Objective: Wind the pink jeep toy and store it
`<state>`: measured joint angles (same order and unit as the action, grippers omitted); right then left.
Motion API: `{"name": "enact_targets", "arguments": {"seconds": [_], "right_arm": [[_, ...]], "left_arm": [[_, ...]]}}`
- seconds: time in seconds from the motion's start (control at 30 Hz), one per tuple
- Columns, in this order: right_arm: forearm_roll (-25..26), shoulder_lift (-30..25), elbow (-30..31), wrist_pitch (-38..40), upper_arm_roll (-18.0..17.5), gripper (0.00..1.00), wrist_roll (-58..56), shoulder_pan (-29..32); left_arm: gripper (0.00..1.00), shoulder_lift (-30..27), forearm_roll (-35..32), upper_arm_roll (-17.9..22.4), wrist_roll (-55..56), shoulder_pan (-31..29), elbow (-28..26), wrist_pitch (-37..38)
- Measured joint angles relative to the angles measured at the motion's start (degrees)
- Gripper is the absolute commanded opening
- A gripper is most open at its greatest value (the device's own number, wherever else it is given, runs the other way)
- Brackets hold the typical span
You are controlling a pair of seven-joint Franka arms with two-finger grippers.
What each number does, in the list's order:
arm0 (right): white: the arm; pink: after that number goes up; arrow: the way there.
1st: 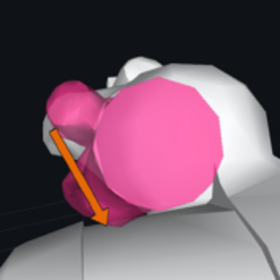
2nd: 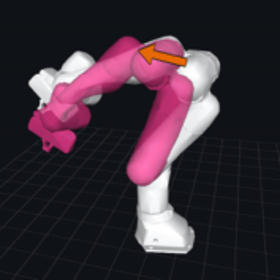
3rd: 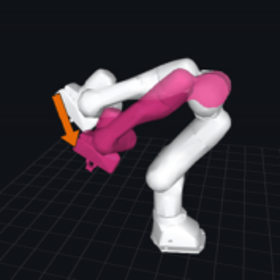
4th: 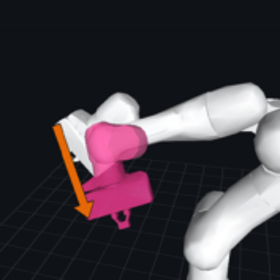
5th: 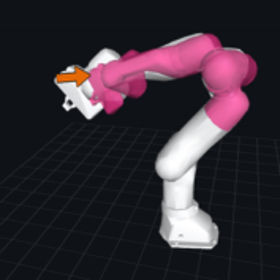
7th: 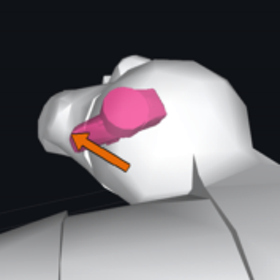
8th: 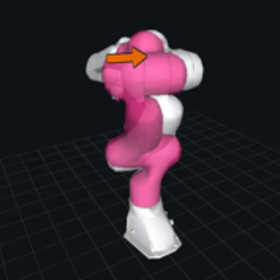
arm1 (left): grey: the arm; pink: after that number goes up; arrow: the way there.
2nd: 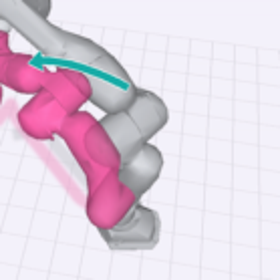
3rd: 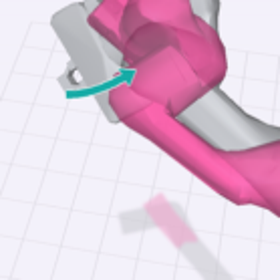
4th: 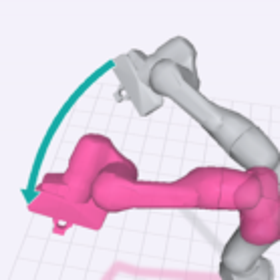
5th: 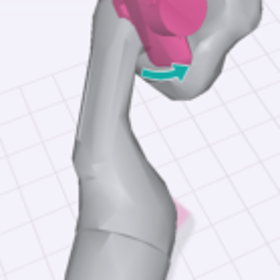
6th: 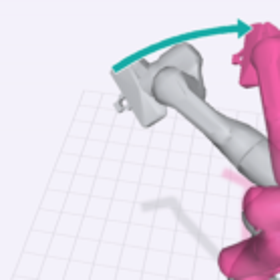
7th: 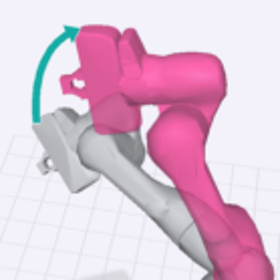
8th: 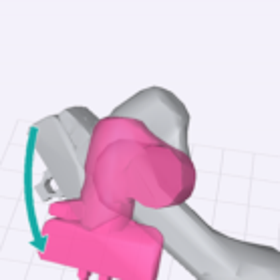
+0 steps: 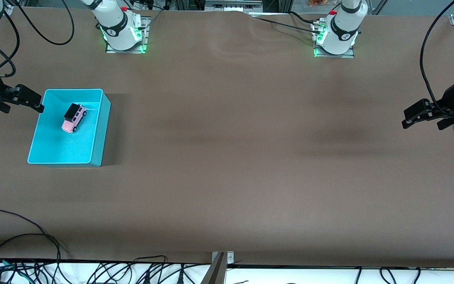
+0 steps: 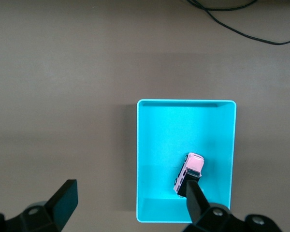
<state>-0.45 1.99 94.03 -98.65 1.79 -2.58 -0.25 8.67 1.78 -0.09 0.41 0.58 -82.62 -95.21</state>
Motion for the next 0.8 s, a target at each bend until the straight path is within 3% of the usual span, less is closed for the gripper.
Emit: {"name": "enact_targets", "arguments": {"seconds": [0.8], "right_arm": [[0.0, 0.1, 0.0, -0.6, -0.1, 1.00, 0.0, -0.1]], "left_arm": [[1.00, 0.0, 0.0, 0.0, 0.0, 0.0, 0.0, 0.0]]}}
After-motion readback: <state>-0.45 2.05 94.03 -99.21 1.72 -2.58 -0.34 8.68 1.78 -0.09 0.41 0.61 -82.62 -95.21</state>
